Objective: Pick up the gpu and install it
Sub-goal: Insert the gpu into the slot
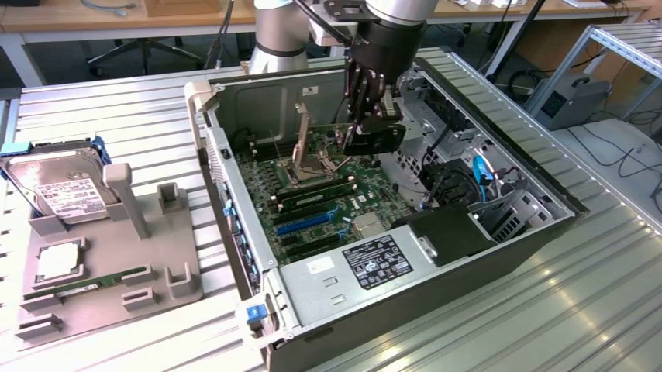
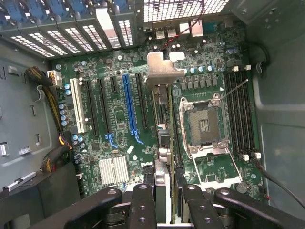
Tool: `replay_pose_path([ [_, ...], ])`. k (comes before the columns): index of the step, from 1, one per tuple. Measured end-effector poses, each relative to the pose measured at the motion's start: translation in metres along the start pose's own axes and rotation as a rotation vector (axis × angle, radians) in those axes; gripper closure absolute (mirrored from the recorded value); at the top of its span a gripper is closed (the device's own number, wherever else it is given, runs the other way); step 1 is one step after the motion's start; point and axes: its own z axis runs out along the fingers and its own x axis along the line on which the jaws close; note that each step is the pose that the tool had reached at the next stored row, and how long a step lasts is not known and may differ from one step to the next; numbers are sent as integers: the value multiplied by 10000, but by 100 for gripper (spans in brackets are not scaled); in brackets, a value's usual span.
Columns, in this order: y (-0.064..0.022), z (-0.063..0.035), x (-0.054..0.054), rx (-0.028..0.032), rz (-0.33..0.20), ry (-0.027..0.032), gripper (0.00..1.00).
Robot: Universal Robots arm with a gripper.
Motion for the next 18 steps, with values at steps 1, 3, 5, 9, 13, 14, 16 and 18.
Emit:
replay_pose_path([
  [1,0,0,0,0,-8,2,73],
  [3,0,-1,0,-1,-31,5,73],
  [5,0,0,0,-1,-64,8,73],
  [9,0,1,0,-2,-134,13,73],
  [13,0,0,0,-5,-254,20,73],
  [14,0,1,0,-5,-282,21,73],
  [16,0,1,0,-6,-331,23,73],
  [18,0,1,0,-8,-381,24,73],
])
